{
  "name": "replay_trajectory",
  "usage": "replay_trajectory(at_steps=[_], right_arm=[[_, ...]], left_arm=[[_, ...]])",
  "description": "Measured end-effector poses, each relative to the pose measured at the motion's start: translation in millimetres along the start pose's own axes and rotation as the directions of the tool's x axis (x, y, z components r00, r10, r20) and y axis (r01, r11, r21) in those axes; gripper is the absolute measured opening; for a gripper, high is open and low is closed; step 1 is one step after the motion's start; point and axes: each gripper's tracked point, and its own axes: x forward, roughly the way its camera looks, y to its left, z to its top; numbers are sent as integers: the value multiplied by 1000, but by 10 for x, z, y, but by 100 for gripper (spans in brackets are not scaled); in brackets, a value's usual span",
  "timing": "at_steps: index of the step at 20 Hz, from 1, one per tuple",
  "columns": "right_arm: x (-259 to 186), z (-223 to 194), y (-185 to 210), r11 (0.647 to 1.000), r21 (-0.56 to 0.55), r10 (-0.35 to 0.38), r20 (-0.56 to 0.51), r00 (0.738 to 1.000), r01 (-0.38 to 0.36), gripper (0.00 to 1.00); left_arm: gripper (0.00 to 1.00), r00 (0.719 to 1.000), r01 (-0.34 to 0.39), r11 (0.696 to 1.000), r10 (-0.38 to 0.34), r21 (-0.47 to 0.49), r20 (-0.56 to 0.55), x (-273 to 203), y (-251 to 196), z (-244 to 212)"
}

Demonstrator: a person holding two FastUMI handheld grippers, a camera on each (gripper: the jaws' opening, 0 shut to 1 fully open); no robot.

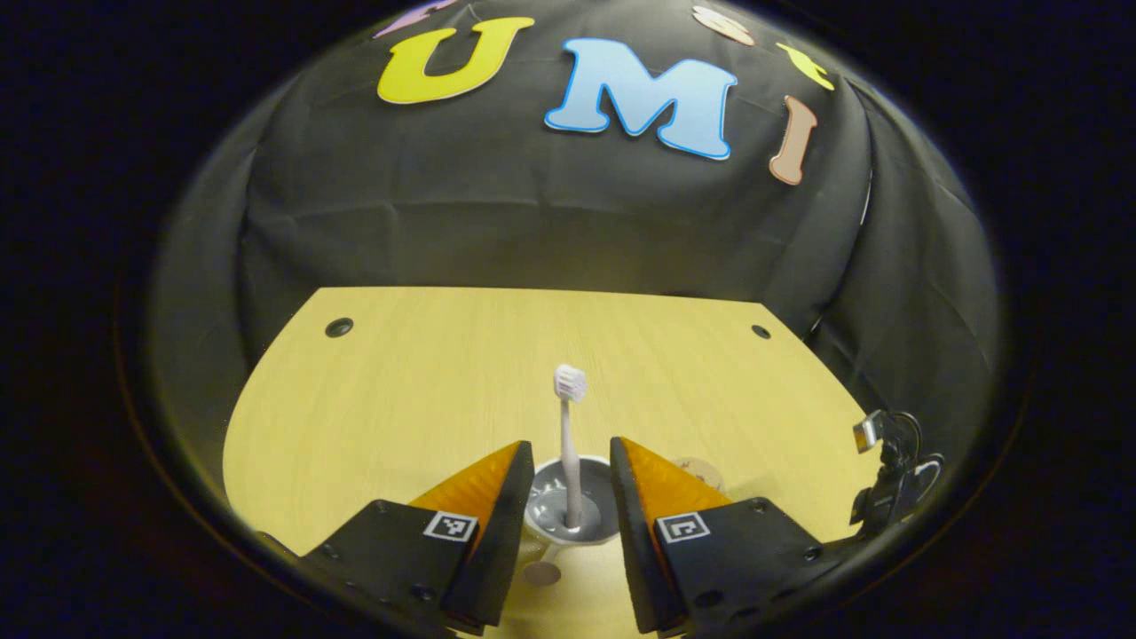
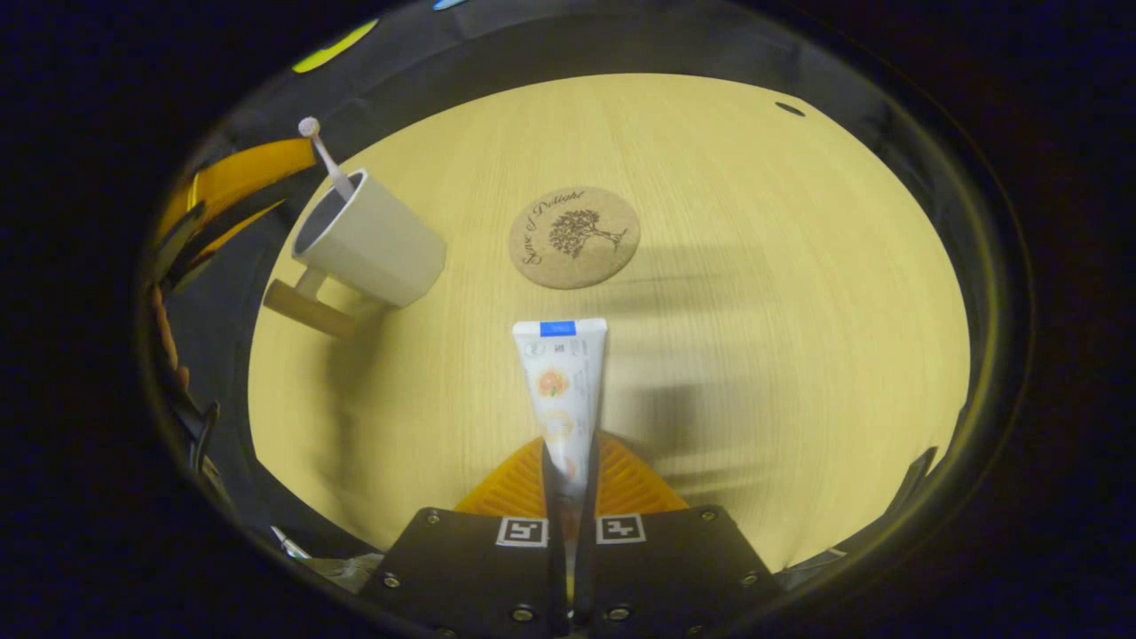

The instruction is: Put the toothbrush and toothpaste on the desktop into the cup, then pick up the cup and place it on the coaster on the desktop.

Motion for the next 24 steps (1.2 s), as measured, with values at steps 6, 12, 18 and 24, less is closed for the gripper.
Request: replay_trajectory(at_steps=[6,12,18,24], right_arm=[[-113,195,25,997,81,4,30,1000,-6,6],[-380,674,364,987,133,68,136,988,-86,6],[-641,1278,768,982,128,105,266,958,-143,5],[-703,1746,1275,973,117,147,337,930,-196,6]], left_arm=[[59,1000,-19,1000,19,-15,-4,-349,198,-172],[59,998,-58,997,58,-44,-20,-651,597,-371],[59,995,-102,992,101,-72,-17,-1031,1057,-492],[59,989,-147,984,145,-104,-30,-1415,1509,-698]])
